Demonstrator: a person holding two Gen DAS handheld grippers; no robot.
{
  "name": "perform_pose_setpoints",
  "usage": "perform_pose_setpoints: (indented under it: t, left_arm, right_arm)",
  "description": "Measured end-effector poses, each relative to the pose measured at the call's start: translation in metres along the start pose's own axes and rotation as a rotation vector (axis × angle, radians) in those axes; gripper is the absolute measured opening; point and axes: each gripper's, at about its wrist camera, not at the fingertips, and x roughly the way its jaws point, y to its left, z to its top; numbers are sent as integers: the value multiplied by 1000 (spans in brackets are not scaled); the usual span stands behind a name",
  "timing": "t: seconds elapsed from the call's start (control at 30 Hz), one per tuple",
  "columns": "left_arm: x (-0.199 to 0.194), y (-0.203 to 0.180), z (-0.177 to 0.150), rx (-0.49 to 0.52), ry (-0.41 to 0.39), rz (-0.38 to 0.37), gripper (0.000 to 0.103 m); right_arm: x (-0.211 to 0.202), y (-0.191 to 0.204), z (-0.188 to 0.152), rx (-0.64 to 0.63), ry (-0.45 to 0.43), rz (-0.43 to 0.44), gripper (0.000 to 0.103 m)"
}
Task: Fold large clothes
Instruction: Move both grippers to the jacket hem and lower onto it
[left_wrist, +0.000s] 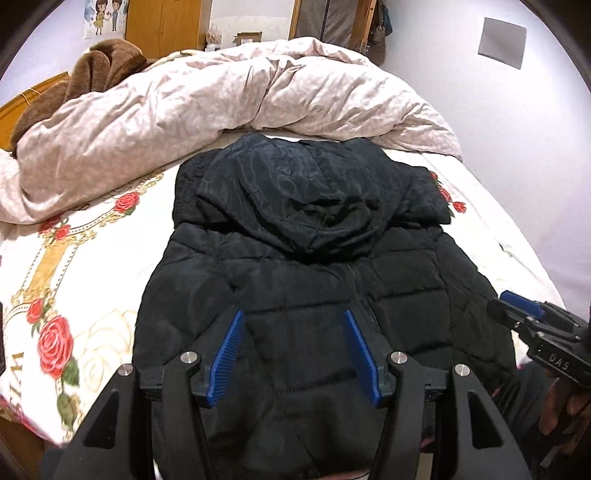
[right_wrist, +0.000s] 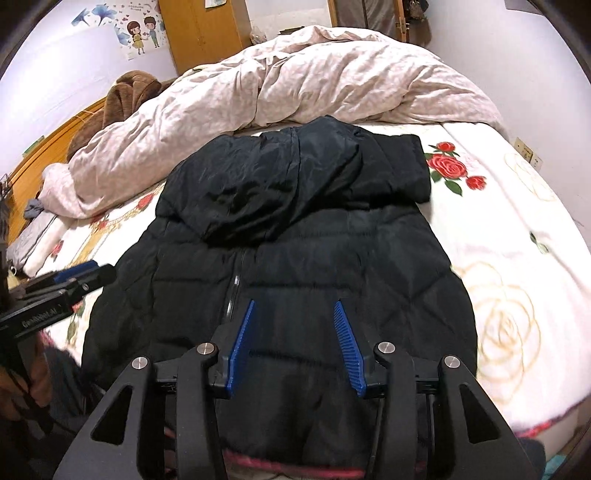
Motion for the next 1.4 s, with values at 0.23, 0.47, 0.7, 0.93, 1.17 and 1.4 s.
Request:
perform_pose_setpoints:
  t: [0.23, 0.47, 0.7, 0.93, 1.17, 1.4]
  left_arm:
    - [-29, -6, -28, 14, -16, 11, 59]
    - [-36, -5, -47, 8, 1, 30, 59]
    - [-35, 1, -56, 10, 0, 69, 59]
    - [-21, 37, -62, -65, 27, 122, 60]
    - [5, 78, -71, -149, 82, 189, 63]
    - [32, 114, -88, -265, 165, 191, 69]
  right_arm:
    - [-21, -1, -31, 4, 5, -15, 45]
    - [-34, -10, -47, 40, -5, -38, 52]
    - [-35, -27, -58, 94, -2, -55, 57]
    - [-25, -59, -62, 176, 24, -90, 57]
    - [-6, -95, -63, 253, 57, -146, 57]
    - [12, -133, -73, 369, 105, -161, 57]
